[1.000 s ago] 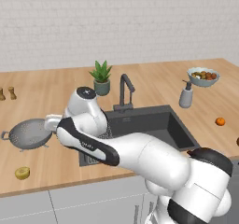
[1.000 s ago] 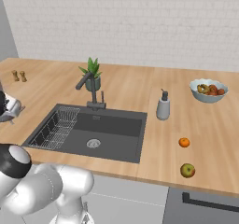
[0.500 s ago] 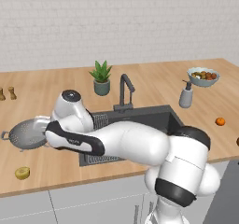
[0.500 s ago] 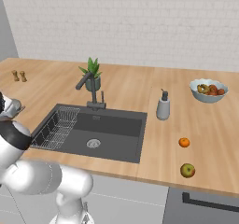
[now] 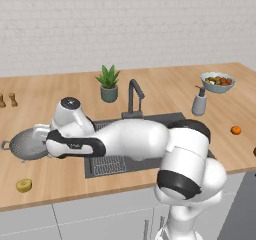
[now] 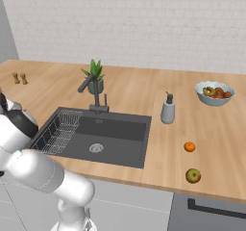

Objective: Put the colander in the sink, put the kiwi, tangerine, apple in the colander, and turn on the sink faucet and pour water over the colander.

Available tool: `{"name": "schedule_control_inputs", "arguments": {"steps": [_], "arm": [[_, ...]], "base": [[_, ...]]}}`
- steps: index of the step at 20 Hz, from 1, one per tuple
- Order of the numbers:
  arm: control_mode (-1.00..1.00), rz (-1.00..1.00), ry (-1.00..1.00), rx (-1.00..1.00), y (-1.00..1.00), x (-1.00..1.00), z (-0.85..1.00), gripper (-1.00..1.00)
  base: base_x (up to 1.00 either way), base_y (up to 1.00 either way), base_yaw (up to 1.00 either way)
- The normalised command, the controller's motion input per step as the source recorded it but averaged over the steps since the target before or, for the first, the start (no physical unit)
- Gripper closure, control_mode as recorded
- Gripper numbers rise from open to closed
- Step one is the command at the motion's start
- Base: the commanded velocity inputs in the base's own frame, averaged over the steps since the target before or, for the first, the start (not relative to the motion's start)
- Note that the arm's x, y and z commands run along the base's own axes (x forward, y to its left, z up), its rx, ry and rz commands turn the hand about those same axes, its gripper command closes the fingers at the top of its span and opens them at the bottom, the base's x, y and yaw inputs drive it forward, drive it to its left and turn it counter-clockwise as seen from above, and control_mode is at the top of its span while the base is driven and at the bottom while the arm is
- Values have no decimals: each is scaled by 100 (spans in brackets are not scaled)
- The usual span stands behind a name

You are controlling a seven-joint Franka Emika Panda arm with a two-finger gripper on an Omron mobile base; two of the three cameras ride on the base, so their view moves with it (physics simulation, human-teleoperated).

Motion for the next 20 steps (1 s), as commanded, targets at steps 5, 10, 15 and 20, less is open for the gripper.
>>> {"name": "schedule_control_inputs", "arguments": {"steps": [5, 10, 15, 20], "arm": [[-100, 0, 0, 0, 5, 25, -25, -100], [-100, 0, 0, 0, 10, 21, -22, -100], [-100, -3, 0, 0, 21, 20, -9, -100], [-100, -5, 0, 0, 29, 17, -9, -100]], "base": [[0, 0, 0], [0, 0, 0], [0, 0, 0], [0, 0, 0]]}}
